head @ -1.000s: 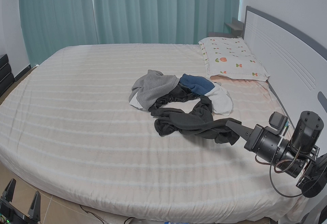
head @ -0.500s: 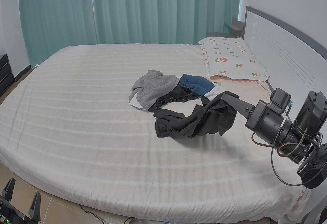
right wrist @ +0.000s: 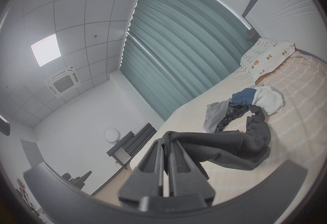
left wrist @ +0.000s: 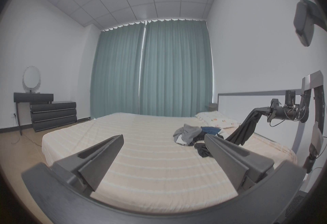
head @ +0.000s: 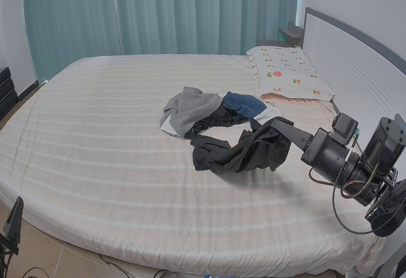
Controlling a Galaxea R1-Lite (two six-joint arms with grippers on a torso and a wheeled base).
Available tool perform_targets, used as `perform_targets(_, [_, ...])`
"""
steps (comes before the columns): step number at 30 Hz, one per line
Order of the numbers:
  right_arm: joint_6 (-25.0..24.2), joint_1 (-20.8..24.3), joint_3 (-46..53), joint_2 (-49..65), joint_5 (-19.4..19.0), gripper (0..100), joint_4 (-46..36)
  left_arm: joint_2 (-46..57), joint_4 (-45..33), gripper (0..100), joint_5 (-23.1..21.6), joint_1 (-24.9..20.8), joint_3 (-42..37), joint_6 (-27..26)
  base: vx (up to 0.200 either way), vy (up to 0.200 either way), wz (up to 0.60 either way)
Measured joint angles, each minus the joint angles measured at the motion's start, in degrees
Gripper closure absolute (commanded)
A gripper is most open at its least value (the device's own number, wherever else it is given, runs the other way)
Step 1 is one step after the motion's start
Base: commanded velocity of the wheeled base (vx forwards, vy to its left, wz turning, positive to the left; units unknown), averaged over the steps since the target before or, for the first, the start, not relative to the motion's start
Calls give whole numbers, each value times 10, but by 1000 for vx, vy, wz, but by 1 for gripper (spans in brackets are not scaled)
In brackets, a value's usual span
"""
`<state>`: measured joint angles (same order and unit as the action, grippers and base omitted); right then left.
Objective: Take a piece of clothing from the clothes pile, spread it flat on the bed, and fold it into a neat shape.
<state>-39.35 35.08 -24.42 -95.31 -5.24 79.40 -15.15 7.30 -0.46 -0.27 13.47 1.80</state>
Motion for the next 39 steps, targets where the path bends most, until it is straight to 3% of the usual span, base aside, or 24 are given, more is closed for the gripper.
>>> perform_targets(10, [0, -20, 5, -6, -1, 100, 38, -270, 82, 0, -16, -19, 41, -42, 0, 0, 0])
perform_targets(26, [-1, -34, 11, -18, -2, 100, 55, -727, 290, 0, -8, -157, 98, 40, 0, 0, 0])
perform_targets(33, [0, -35, 14, -19, 0, 100, 57, -925, 385, 0, 21, -208, 173, 54, 0, 0, 0])
perform_targets(39, [0, -35, 14, -14, 2, 100, 58, -1084, 433, 0, 42, -246, 303, 62, 0, 0, 0])
